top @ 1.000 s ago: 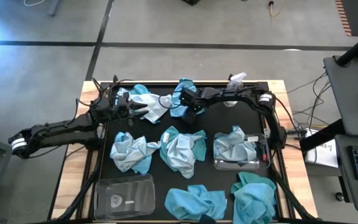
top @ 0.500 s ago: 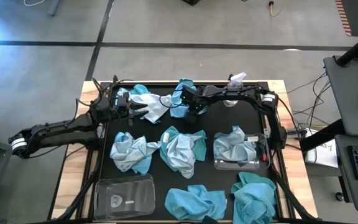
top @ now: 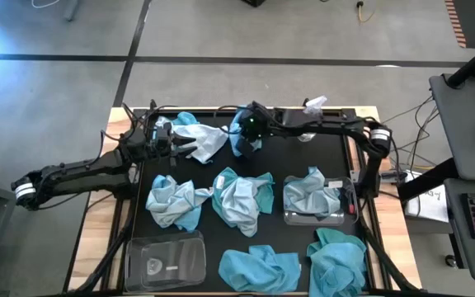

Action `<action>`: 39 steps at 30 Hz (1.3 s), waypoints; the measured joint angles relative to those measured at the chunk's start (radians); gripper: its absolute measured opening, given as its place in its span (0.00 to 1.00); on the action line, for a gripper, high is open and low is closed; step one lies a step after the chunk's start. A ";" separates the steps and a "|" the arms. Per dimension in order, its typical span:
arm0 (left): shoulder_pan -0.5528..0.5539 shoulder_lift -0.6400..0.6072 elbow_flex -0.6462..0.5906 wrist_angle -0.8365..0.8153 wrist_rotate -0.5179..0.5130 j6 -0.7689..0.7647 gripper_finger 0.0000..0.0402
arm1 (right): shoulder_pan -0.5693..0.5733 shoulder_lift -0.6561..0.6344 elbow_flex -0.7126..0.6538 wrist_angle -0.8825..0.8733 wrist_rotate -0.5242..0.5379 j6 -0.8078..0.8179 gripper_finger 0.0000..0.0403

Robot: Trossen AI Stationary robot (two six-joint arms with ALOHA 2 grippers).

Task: Sort microfiber towel by color & place in baskets
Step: Put the blue microfiber towel into the left transparent bin

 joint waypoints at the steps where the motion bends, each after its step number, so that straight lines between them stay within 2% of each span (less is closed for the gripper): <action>1: 0.000 0.000 0.000 0.002 0.000 0.000 0.36 | 0.013 -0.010 0.000 0.017 -0.001 0.004 0.02; 12: 0.000 0.041 0.000 0.150 0.000 -0.060 0.36 | 0.153 -0.052 0.000 0.209 -0.003 -0.054 0.02; 16: -0.005 0.079 0.019 0.154 0.050 -0.064 0.36 | 0.161 -0.052 0.000 0.247 -0.001 -0.064 0.02; 24: -0.046 0.203 0.092 0.156 0.070 -0.041 0.36 | 0.165 -0.052 0.000 0.335 -0.003 -0.057 0.02; 28: -0.058 0.281 0.148 0.155 0.070 -0.008 0.36 | 0.173 -0.053 0.001 0.360 -0.045 -0.061 0.02; 39: -0.061 0.483 0.269 0.156 0.074 0.026 0.36 | 0.179 -0.053 0.001 0.367 -0.044 -0.081 0.02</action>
